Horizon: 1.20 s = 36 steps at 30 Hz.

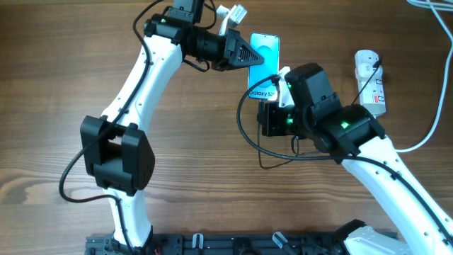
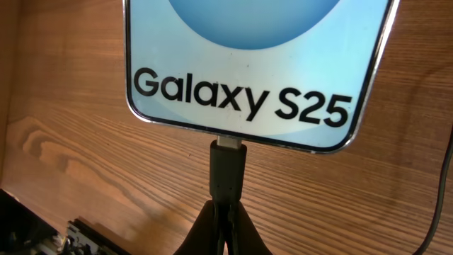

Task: Plug charger to phone and switch on socket
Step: 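Open the right gripper to release the plug and withdraw it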

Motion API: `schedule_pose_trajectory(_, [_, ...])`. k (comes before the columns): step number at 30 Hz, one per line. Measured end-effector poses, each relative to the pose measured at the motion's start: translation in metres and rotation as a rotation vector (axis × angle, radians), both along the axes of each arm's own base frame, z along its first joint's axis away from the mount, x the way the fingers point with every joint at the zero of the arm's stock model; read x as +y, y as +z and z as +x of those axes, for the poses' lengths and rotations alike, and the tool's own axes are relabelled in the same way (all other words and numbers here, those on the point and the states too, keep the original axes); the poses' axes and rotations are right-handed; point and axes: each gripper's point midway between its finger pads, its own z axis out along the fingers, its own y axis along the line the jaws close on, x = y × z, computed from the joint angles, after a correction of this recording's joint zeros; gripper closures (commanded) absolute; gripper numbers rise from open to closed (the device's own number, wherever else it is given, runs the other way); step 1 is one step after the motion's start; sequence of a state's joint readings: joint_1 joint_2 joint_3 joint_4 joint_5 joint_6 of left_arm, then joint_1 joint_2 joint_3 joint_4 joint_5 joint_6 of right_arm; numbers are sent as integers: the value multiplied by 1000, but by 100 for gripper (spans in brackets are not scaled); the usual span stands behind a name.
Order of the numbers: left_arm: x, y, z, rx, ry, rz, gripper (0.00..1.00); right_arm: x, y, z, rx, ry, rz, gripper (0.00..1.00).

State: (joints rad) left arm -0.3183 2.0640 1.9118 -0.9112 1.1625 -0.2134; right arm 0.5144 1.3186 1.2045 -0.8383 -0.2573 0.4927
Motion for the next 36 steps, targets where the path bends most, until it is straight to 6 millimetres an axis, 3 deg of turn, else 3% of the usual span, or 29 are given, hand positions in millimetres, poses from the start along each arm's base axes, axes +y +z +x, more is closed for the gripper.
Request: schedule_pose_trajectory(36, [-1, -1, 1, -36, -7, 10, 96, -2, 2, 7, -25, 8, 5, 95])
